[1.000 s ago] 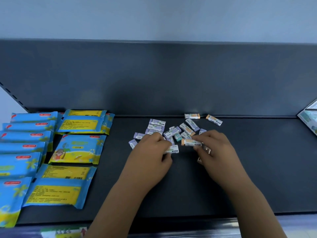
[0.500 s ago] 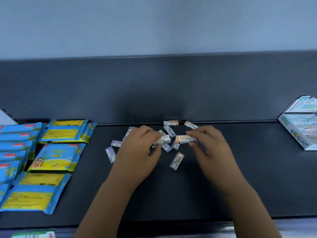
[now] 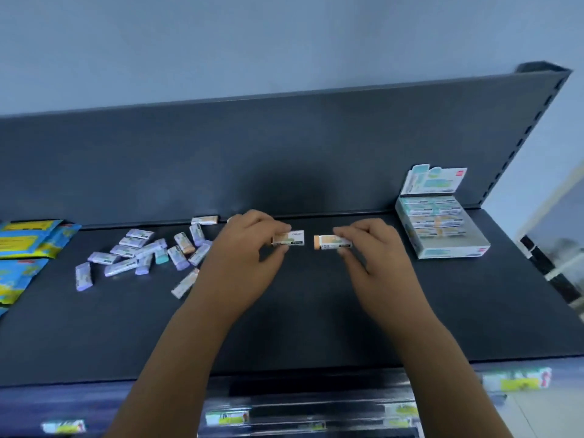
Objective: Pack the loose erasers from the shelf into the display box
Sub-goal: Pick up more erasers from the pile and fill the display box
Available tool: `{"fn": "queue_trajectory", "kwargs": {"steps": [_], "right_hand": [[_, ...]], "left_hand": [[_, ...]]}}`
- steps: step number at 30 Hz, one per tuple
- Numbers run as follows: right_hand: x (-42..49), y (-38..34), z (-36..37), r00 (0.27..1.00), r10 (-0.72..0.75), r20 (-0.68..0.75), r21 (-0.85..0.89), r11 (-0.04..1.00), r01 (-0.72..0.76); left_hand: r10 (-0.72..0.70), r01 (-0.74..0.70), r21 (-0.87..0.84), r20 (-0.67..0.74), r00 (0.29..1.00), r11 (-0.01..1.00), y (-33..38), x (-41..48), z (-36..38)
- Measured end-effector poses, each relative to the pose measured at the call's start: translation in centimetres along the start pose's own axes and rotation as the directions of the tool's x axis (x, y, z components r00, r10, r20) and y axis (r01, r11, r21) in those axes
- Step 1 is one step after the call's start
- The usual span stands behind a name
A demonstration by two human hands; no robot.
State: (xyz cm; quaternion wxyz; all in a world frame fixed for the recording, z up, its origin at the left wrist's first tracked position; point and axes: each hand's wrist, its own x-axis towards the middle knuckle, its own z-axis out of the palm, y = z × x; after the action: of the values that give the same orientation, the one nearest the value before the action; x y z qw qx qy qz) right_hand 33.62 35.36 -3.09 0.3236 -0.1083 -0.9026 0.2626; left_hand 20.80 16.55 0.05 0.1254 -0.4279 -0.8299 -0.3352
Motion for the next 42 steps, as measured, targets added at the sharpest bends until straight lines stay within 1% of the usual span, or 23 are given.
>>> {"fn": "queue_trajectory", "kwargs": {"steps": [2,6,9,16,20,23,29,36,40,42], "right_hand": [[-0.2,1.2,-1.5,1.0,-0.023,0.004,0.017,1.0,0.023],[-0.8,2.6,-3.8,0.999,-0.035,-0.027,0.038,0.999,0.036],[-1.0,3.2,-4.8,0.999,-0.026,-0.041,0.04,0.999,0.027],[-0.6,4.1,-4.6,0.999,0.022,-0.041,-0.005,1.0,-0.022],[-0.9,4.2,-4.6,0.998,0.044,-0.043,0.001,0.999,-0.044],[-1.1,4.2,-4.8,1.0,0.031,0.003,0.012,0.999,-0.031],[-1.4,5.5,-6.2,0.998,0.07,-0.01,0.008,0.998,-0.07],[-1.2,9.4,-8.9,0.993,0.116,-0.024,-0.044,0.992,-0.117],[-1.0,11.9,-10.4,0.991,0.135,-0.018,-0.074,0.988,-0.136],[-0.8,13.4,-11.5,0.99,0.14,-0.005,-0.055,0.989,-0.14]], "left_hand": [[-0.041,0.041,-0.042,-0.017,0.999,0.998,2.0,0.0,1.0],[-0.085,0.085,-0.065,0.009,0.996,0.994,5.1,0.2,2.0],[-0.082,0.084,-0.085,0.024,0.996,0.993,6.5,0.6,2.1],[-0.047,0.05,-0.085,0.042,0.998,0.995,5.3,1.9,3.8],[-0.014,0.024,-0.123,0.082,0.997,0.992,4.6,2.3,4.6],[-0.018,0.037,-0.198,0.096,0.995,0.98,4.5,2.2,5.3],[-0.028,0.061,-0.268,0.126,0.992,0.961,5.5,3.5,7.2],[0.006,0.04,-0.286,0.16,0.987,0.957,8.5,5.9,10.5],[-0.012,0.048,-0.241,0.148,0.989,0.969,10.6,7.3,12.8],[-0.021,0.056,-0.23,0.151,0.988,0.972,11.9,8.0,14.0]]}}
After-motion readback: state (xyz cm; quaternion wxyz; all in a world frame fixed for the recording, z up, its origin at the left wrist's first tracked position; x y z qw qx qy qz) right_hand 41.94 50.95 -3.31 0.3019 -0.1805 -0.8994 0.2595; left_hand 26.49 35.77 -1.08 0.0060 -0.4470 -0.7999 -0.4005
